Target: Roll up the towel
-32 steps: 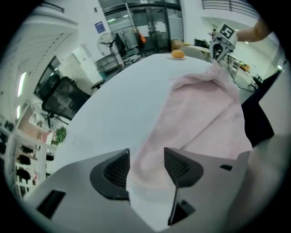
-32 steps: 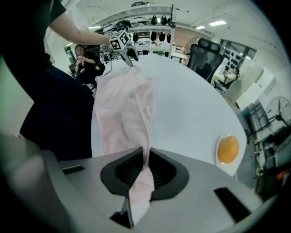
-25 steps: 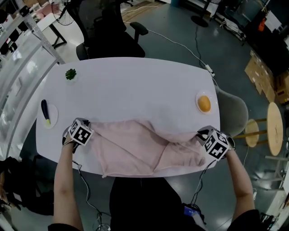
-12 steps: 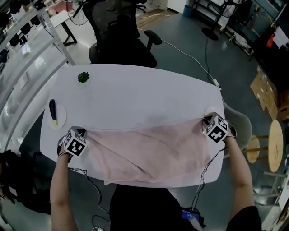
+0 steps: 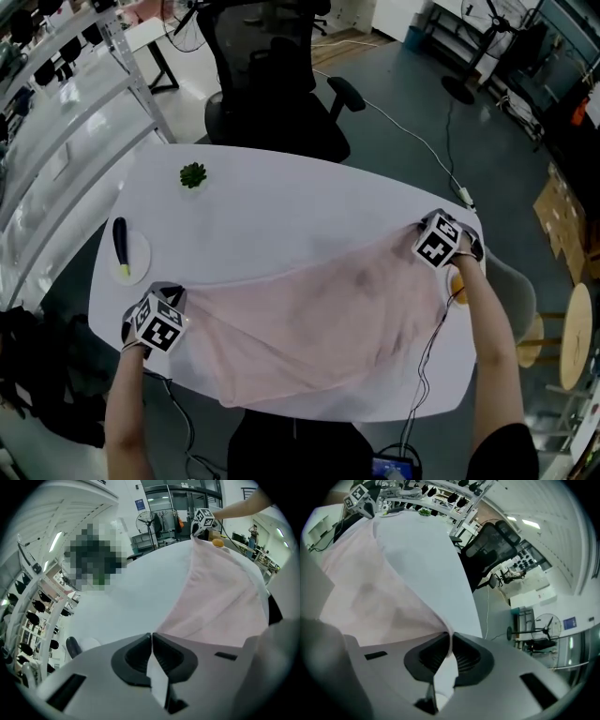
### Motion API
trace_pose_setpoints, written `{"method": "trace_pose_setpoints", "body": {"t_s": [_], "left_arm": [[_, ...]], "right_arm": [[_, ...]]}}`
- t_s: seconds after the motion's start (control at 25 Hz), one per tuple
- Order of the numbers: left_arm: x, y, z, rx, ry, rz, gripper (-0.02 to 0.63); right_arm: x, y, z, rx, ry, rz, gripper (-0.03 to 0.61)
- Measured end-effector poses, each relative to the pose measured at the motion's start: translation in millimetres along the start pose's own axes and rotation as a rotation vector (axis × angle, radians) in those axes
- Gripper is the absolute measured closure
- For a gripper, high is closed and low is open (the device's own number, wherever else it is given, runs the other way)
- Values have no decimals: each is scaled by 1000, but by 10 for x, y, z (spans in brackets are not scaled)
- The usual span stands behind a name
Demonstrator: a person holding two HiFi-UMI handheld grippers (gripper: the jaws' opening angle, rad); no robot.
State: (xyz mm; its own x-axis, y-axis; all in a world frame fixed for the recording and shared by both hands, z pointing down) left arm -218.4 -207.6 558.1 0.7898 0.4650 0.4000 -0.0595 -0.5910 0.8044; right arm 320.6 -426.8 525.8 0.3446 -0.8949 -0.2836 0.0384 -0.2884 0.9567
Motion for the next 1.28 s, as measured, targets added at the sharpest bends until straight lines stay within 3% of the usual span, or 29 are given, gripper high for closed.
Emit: {"method": "trace_pose_setpoints", "body": {"t_s": [0.28, 0.44, 0.68, 0.84, 0.92, 1.08, 1.28], "left_arm": [[-173, 257, 80, -5, -40, 41, 588], [-288, 355, 152, 3, -16, 86, 588], [-280, 471, 151, -2, 53, 85, 588], [-254, 526, 142, 0, 63, 81, 583], [-224, 567, 120, -12, 61, 79, 536], [-238, 588, 129, -21, 52, 92, 502], [-251, 461, 206, -9, -25, 70, 368]], "right_arm": [[443, 424, 340, -32, 26, -54, 538], [592, 607, 439, -32, 44, -68, 538], [605, 805, 444, -40, 28, -1, 537], [621, 824, 459, -2, 77, 72, 536], [632, 808, 433, 13, 120, 93, 524], [668, 727, 412, 49, 177, 107, 408], [639, 501, 403, 93, 150, 107, 328]]}}
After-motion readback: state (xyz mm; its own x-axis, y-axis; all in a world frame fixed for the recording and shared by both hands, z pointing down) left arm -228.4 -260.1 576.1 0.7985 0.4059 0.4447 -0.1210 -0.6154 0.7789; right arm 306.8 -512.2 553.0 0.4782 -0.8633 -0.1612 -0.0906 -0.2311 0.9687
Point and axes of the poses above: the fingertips, and each gripper's own axes: y forward along the fingers, x to its right, z out of its top, the point moved 1 cm from there along -y, backward along the fingers, and after that the axes turned 12 degrees about z, right-handed, at the moved point
